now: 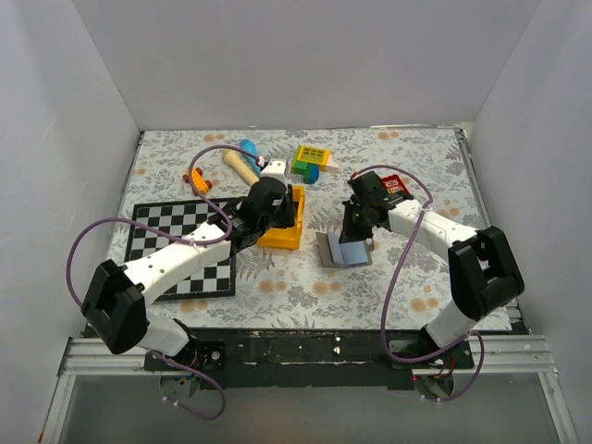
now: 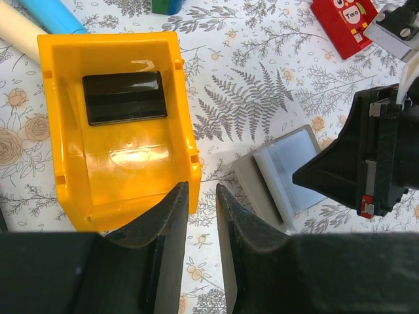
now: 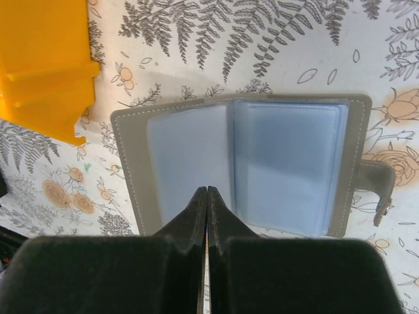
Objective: Put the credit cards into the card holder
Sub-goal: Open the card holder at the center of the board, then pick up the credit card from the storage box.
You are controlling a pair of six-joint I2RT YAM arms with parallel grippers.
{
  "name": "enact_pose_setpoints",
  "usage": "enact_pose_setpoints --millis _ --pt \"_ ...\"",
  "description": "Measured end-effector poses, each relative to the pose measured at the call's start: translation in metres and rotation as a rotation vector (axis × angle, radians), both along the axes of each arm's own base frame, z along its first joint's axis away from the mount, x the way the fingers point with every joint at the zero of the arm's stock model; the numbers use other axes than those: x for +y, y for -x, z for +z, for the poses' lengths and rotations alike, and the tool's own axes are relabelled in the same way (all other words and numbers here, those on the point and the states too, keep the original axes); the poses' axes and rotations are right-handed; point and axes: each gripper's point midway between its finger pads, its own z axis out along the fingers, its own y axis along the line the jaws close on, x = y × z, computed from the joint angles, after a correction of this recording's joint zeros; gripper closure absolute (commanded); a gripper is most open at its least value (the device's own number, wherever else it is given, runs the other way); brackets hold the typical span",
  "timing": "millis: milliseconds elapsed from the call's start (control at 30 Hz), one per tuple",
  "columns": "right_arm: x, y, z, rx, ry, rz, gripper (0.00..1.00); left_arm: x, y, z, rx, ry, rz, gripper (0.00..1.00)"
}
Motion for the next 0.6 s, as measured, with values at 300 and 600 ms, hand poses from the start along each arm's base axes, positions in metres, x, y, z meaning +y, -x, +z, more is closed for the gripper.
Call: enact_pose_setpoints --millis 300,600 --pt "-0.012 0.003 -0.002 0.003 0.059 -0.012 0.99 0.007 -0.004 0.0 0.011 0.007 0.025 0.74" --pt "0.017 -0.042 0.088 -0.217 0.015 0.08 0.67 0.089 -0.03 0.015 0.038 0.155 0.231 0.62"
